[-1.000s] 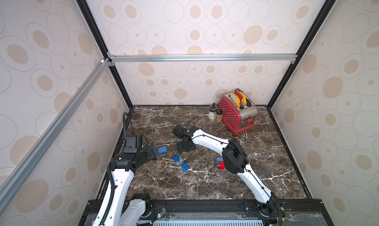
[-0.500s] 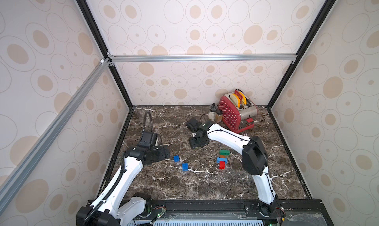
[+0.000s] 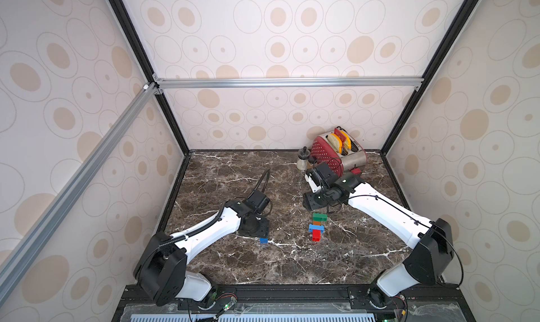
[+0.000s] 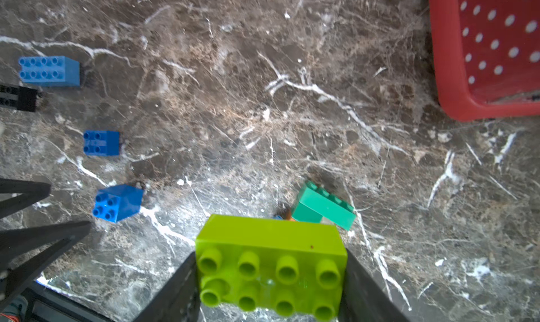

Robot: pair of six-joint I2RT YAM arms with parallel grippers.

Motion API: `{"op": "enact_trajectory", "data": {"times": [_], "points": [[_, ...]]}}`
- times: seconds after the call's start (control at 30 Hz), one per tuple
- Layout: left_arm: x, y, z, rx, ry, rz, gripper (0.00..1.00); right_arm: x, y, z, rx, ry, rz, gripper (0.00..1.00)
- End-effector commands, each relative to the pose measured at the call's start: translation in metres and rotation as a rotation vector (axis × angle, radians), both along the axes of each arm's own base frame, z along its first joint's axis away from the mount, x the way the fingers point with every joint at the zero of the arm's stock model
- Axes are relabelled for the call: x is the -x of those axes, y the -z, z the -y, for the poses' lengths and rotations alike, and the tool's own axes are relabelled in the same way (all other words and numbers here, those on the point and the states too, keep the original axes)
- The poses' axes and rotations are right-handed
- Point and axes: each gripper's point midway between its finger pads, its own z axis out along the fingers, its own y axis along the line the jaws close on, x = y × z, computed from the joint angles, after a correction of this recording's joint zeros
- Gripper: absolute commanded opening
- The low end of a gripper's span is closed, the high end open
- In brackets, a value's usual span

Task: Assemble the letter f with lego
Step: Adjust the lego brick at the center of the board.

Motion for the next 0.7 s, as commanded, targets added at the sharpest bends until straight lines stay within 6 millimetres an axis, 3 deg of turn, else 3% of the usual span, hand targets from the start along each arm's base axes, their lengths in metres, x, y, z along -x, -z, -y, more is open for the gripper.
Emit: {"op": "enact_trajectory", "data": {"times": [0.0, 0.33, 0.67], "points": [[-0.011, -0.002, 0.008, -0.014, -0.008, 0.026, 0.68, 0.003, -0.011, 0.005, -0.030, -0.024, 0.028, 0.58], [-0.015, 0.020, 0.012, -0.055, -0.018, -0.010, 0.63, 0.009, -0.012, 0.016, -0.061, -0.038, 0.024, 0.57], [-0.014, 0.033, 0.024, -0.029, -0.036, -0.044, 0.50, 0.010, -0.013, 0.017, -0.080, -0.039, 0.019, 0.57]]}}
